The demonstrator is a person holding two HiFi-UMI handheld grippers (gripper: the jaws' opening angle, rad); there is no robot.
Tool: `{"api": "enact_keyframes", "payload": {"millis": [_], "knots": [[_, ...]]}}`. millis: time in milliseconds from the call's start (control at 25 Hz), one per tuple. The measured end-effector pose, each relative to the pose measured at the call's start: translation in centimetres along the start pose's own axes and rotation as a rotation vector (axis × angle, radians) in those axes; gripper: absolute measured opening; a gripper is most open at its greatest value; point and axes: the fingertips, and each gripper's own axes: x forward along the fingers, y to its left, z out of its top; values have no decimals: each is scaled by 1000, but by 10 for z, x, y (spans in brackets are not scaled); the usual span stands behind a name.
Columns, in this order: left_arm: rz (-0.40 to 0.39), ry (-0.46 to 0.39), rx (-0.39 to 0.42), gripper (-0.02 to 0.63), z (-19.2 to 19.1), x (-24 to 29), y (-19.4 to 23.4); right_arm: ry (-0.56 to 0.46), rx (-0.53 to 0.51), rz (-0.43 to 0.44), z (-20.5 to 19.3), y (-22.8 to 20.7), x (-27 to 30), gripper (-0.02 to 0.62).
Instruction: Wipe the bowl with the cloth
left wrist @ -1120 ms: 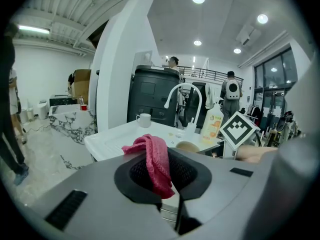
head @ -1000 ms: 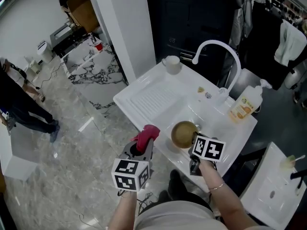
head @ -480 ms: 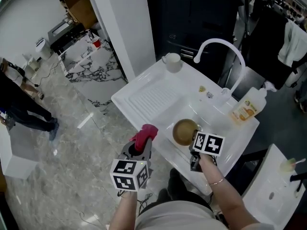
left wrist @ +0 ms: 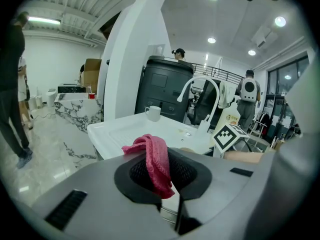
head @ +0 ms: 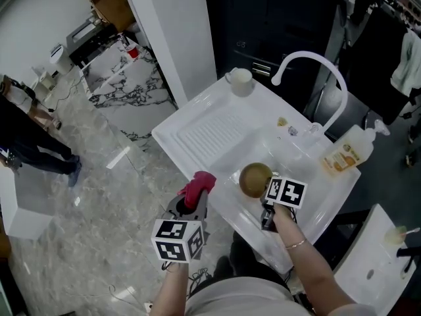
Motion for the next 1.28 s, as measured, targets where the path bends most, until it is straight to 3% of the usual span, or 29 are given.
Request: {"api": "enact_keyframes", "payload": {"millis": [720,1280], "knots": [[71,65,-49,46,-16,18,27,116,65,-74,-24,-26,84,17],[84,92,-80,46,-26,22,35,167,72,-94,-39,-33,106,18]]}}
